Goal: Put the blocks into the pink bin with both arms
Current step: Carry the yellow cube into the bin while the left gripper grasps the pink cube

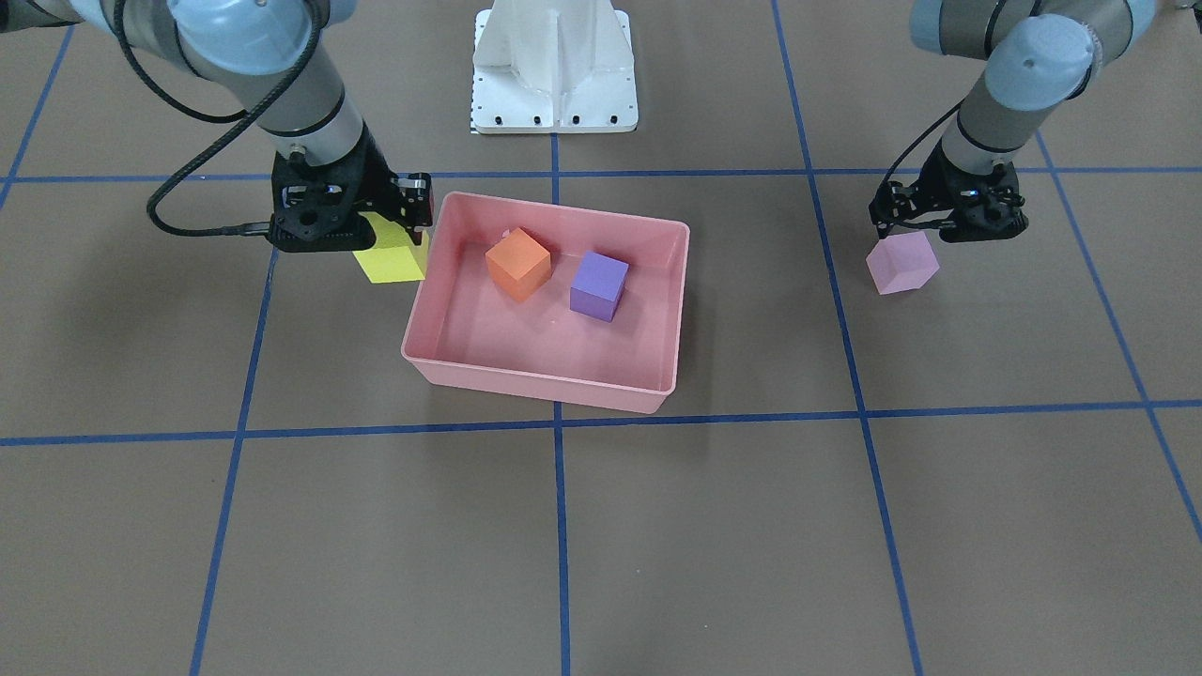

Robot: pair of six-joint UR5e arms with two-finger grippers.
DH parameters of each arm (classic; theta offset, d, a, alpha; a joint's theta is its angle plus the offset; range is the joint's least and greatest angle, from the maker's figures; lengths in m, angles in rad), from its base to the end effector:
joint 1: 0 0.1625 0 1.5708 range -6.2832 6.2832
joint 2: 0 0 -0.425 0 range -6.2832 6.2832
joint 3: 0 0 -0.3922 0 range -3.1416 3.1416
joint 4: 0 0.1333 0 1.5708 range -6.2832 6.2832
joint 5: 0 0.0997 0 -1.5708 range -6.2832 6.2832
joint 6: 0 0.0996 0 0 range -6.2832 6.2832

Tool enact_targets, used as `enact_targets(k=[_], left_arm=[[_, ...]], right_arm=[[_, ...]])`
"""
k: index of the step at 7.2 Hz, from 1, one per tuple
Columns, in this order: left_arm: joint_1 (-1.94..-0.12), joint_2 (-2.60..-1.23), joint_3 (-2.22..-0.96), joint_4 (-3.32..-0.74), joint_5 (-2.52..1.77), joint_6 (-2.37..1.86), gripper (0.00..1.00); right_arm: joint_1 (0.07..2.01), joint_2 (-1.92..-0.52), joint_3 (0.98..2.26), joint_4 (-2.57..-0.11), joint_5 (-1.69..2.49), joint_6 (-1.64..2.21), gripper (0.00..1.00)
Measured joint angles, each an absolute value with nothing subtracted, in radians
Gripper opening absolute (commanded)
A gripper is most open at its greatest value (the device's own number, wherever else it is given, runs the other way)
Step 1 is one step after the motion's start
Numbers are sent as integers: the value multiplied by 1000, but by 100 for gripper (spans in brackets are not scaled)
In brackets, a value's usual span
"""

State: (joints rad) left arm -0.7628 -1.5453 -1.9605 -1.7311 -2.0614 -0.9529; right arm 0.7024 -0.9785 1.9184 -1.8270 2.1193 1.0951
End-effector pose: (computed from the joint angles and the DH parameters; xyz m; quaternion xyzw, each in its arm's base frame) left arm 0.2916 -0.3982 0.4738 -0.0207 0.3433 -0.0050 0.9390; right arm -0.4051 -0.4495 0.2013 -0.0329 -0.4101 0.0124 0.9114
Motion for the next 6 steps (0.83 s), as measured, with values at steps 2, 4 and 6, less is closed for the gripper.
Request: enact_targets(k=[2,4,6], left_arm=[[-759,-1573,-1910,-1749,-2062,-986,99],[-757,-1586,-1886,-1751,-2062,-992,99],[-756,-1599,-1865,-1752,-2062,-993,83]], right_arm=[[667,-911,1863,-1823,2095,1144,0],[625,-892,1799,-1742,2072,1209,0],[605,-874,1751,-1684,2068,1254,0]])
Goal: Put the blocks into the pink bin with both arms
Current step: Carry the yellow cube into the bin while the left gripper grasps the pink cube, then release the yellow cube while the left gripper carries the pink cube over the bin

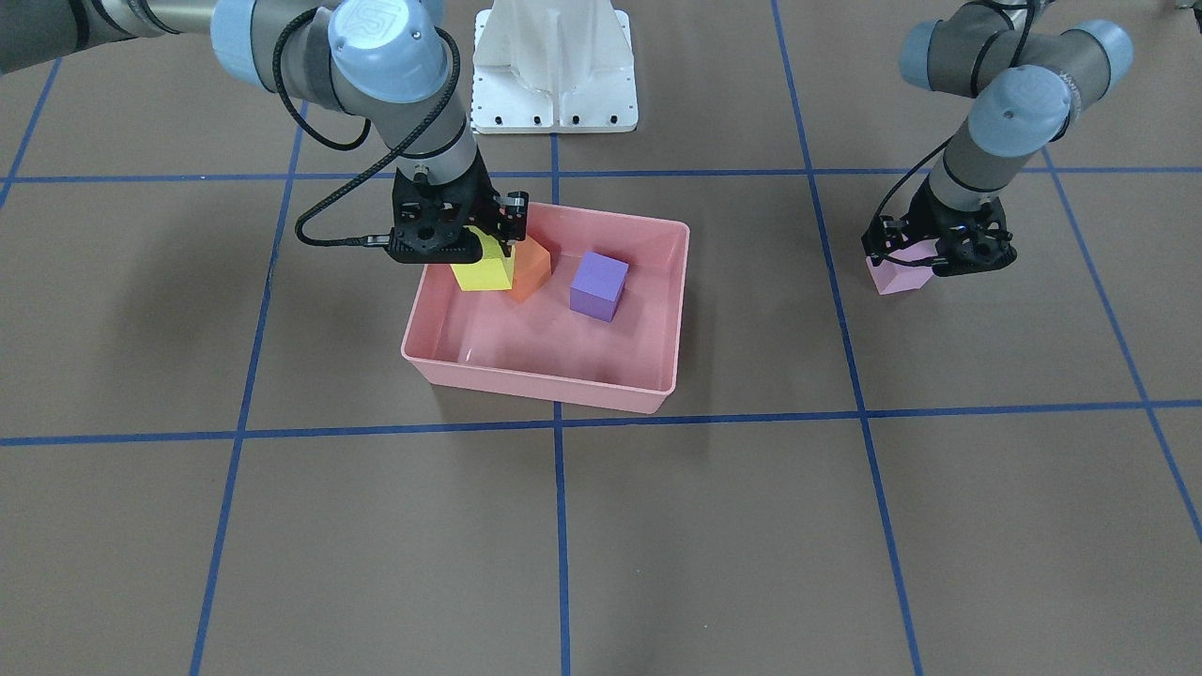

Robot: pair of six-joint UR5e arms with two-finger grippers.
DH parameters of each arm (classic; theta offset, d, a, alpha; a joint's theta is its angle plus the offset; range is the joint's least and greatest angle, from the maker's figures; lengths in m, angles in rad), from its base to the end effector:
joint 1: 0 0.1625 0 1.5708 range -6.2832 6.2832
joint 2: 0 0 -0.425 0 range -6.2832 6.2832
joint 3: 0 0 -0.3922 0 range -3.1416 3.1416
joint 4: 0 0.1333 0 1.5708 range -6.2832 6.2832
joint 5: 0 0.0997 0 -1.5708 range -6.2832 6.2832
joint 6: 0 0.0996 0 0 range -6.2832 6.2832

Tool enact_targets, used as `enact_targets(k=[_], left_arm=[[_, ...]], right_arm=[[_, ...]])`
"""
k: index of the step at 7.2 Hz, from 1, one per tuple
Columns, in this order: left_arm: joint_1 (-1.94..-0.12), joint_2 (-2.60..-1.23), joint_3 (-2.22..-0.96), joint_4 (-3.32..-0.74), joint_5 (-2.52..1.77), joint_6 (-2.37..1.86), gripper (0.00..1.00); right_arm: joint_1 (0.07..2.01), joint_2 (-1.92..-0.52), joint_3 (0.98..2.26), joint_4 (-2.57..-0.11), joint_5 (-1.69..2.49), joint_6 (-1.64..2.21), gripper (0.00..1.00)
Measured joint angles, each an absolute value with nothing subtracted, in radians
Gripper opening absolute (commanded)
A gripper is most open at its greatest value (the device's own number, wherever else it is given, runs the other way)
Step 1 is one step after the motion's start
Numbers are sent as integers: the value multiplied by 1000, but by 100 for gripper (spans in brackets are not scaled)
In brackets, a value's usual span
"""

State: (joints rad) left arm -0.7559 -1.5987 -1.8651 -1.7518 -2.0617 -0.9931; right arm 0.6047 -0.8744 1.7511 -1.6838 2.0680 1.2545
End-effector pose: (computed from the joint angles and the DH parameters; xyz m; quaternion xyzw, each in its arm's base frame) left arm 0.3145 -0.4151 0.4920 -0.0356 0.3353 -0.0233 0.9411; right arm -0.4909 -0.4436 0.1814 -0.0440 -0.4250 0.0385 0.9033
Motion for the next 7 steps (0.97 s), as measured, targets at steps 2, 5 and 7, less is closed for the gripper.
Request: enact_targets(k=[2,5,7], left_arm=[[-755,-1606,-1852,-1752,-2063,-993,39],[-756,-1624,-1851,-1753,-2063,-997,7],[-757,-1654,-1853,-1747,-2063,-1008,7]], right_arm=[[597,-840,1693,-1673,2060,1265,0],[586,-829,1643,-1639,2043,1267,66],[582,-829,1636,-1629,2042,1268,65]])
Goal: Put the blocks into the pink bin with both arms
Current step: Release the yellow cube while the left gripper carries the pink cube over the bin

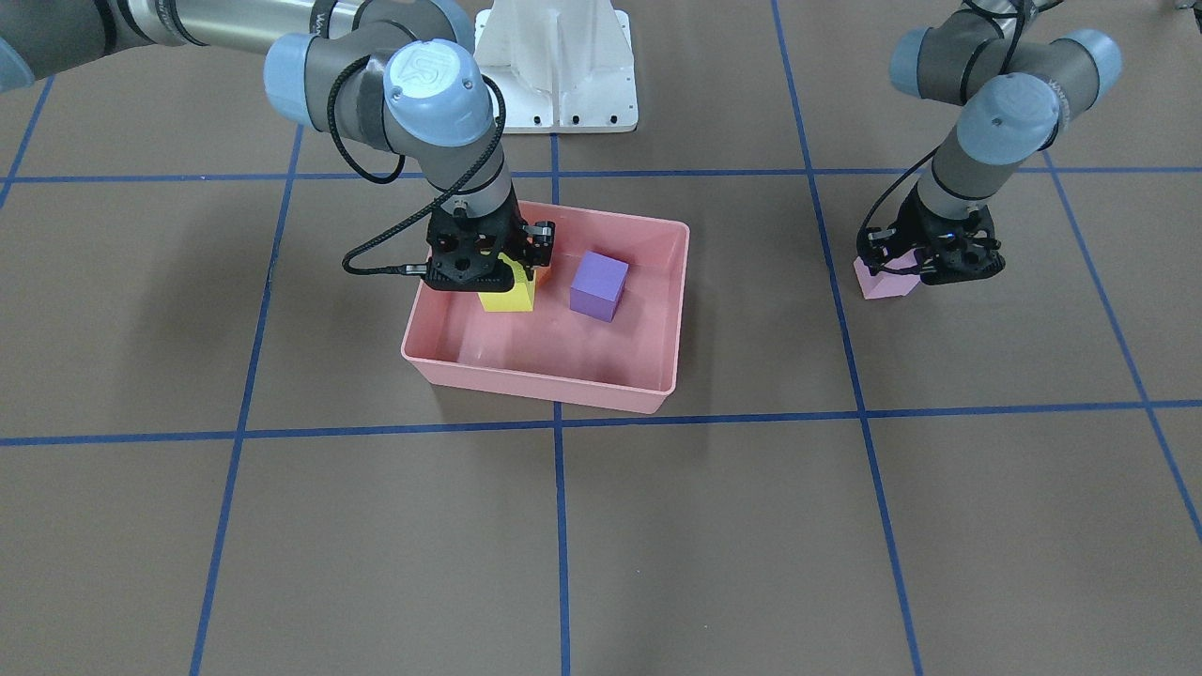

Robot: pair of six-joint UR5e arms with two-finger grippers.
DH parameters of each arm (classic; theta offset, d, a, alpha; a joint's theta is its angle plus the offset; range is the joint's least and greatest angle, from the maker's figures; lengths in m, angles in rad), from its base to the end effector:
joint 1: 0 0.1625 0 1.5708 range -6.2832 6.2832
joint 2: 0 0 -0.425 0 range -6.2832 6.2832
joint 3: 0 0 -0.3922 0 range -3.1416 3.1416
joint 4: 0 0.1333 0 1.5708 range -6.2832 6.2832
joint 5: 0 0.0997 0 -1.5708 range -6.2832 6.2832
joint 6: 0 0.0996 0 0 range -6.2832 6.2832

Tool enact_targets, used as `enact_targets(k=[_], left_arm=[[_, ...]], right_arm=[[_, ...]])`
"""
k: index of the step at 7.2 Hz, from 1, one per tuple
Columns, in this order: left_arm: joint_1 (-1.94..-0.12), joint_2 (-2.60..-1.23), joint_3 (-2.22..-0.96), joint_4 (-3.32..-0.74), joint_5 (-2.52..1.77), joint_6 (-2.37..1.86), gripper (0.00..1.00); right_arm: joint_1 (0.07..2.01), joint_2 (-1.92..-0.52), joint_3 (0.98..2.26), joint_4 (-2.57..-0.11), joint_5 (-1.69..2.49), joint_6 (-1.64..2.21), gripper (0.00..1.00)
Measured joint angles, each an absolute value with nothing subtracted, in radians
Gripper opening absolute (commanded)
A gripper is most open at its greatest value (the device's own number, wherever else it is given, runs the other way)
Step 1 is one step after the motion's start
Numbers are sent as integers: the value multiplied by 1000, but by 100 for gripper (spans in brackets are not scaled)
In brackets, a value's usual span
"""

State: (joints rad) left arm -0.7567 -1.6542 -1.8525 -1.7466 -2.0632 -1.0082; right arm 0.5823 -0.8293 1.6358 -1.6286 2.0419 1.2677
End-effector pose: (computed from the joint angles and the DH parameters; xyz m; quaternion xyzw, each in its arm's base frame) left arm 0.3279 -0.4282 0.4699 -0.0268 0.3487 -0.0257 0.9365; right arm -0.5294 -0.4541 0.1900 -0.0440 -0.4143 0.0414 0.9081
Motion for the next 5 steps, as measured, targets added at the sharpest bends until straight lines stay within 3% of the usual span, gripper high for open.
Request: enact_targets(k=[1,5], left_arm=[[-758,-1666,-1854,-1744,-2064,-1010,7],[-790,-1790,-1885,-1715,-2179,-1111,7]], right_arm=[[582,-830,1632,-1623,2042,1267,99],[601,-843,1634,-1611,2043,1262,100]])
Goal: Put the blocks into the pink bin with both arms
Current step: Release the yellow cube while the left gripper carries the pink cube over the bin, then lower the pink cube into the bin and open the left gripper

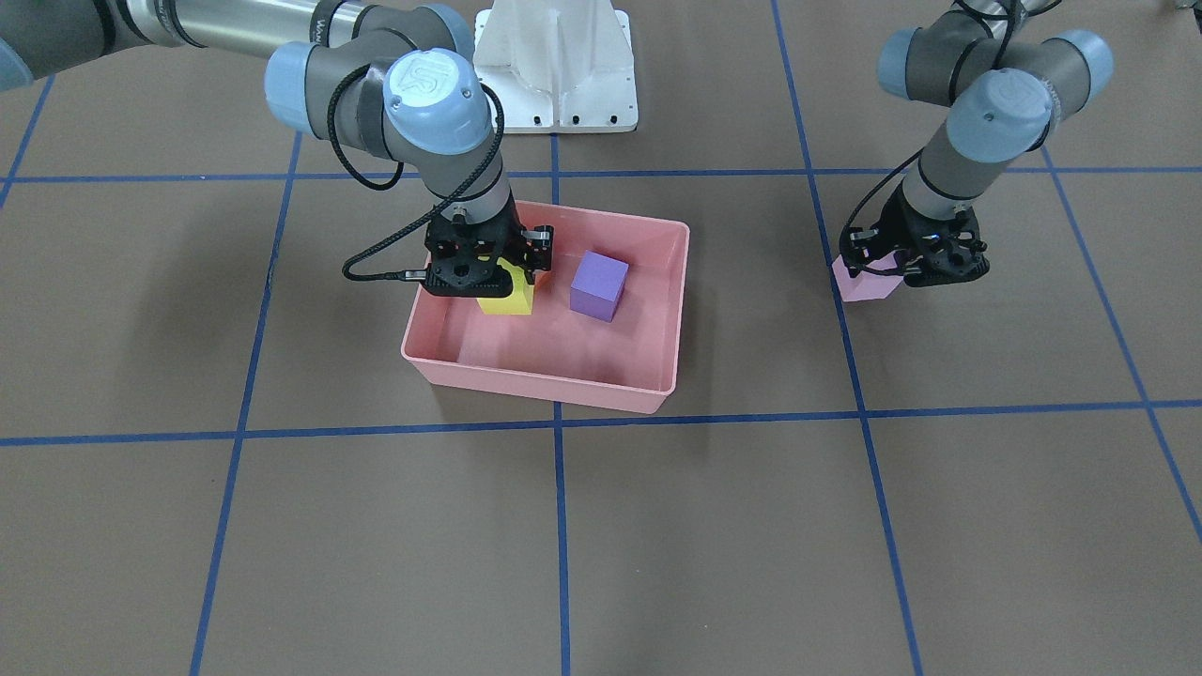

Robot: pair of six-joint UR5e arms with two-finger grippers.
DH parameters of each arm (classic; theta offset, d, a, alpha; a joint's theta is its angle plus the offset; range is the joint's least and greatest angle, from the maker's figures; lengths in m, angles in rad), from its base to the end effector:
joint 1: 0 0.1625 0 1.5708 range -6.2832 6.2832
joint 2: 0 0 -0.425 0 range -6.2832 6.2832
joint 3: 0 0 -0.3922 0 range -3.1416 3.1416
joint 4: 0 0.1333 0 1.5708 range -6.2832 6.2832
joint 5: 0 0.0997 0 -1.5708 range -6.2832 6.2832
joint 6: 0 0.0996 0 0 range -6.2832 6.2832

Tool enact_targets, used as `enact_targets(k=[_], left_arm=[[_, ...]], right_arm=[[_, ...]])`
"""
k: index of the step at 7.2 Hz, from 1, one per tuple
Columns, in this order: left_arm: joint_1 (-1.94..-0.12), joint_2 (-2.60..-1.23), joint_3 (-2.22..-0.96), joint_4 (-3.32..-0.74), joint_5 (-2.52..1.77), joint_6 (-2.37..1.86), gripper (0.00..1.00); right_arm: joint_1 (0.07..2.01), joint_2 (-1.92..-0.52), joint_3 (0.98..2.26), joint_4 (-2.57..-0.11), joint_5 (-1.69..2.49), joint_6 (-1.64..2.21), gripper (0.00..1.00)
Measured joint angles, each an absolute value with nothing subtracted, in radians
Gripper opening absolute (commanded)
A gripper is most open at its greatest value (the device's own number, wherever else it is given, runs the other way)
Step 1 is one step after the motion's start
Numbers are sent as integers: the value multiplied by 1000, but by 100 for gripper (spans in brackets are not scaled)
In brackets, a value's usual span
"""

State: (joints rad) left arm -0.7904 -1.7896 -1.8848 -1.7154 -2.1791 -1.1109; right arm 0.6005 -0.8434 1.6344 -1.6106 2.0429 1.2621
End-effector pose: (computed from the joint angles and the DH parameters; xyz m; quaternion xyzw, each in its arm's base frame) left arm 0.3390 -0.4510 0.3793 -0.0435 0.4224 -0.0499 0.9040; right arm -0.5210 -0.4635 0.1978 -0.0389 -0.4160 0.0466 0.9074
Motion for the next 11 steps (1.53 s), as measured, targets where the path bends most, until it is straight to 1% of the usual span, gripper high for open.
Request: enact_targets(k=[1,2,3,5,6,8,11], left_arm=[[-795,-1866,-1908,-1658,-2189,-1151,7],[-794,-1970,-1918,-1570,-2192,-1187,7],[-792,-2085,-1900,-1495,-2191,-1226,7],[-780,-2285,-1790,-1442,-2188,-1294,8],[-766,-2357,-1728,-1440,-2179,-1314,8],[-717,-2443,-1614,-1461,-2117,-1329,9],[-652,-2467,-1499,-1535,-2039,-1331,10]], right_arm=[[614,-865,1663,-1612,2048,1260,100],[631,-912,1717,-1614,2055,1256,100],[652,-964,1770,-1615,2060,1252,100],[706,-1039,1825,-1616,2072,1224,100],[737,-1072,1840,-1617,2090,1188,100],[792,-1129,1860,-1617,2125,1113,100],[825,-1163,1877,-1616,2149,1082,100]])
